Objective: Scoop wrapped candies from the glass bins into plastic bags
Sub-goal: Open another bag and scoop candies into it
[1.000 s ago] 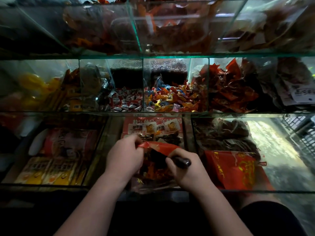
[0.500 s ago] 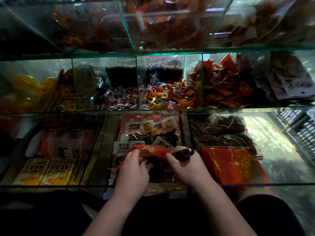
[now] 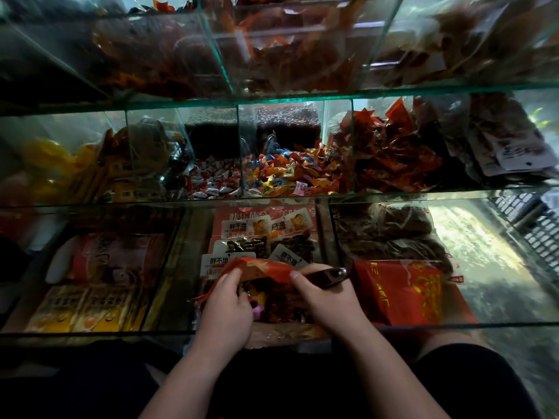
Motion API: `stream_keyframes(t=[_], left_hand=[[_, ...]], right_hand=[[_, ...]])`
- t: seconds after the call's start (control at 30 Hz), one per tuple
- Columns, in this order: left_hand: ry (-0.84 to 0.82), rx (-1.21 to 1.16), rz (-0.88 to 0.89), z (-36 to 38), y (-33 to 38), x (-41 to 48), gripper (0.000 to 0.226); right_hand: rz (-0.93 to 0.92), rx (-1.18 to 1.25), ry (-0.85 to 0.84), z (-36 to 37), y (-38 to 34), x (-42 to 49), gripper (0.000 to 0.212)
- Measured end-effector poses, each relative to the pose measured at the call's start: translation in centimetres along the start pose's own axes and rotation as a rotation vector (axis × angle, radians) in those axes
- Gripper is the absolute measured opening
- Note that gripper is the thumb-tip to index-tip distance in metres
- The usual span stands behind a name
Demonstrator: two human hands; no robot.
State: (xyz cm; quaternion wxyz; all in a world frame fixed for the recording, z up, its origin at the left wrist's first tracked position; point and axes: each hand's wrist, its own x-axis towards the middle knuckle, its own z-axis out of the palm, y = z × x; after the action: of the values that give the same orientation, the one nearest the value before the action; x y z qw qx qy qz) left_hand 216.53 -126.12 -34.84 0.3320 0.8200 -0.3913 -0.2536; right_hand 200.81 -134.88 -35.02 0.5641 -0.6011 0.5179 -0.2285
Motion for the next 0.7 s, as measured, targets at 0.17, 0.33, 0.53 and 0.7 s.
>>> stream_keyframes(t=[0.17,0.33,0.53,0.7], left_hand=[[-0.034,0.025,0.021,-0.3,-0.9,0.3,0.038],[-0.126,0.089,0.068,0.7,-1.3,0.9,0.011],[-0.291,0.216,-0.004,3.3,-1.2,1.2,0.031],[-0.313,0.320,-0.021,4.0,-1.5,1.4,0.036]], right_hand=[[0.039,0.136,0.108,-2.4,-1.5,-0.3,0.021],[-0.128,-0.060,0.115,-5.6,-4.0,-2.2,0.035],[-0.213,-0.197,0.185,-5.9,-4.9,-3.3,0.021],[-0.209,0.031,0.174,-6.6,-5.6,-4.0,0.021]])
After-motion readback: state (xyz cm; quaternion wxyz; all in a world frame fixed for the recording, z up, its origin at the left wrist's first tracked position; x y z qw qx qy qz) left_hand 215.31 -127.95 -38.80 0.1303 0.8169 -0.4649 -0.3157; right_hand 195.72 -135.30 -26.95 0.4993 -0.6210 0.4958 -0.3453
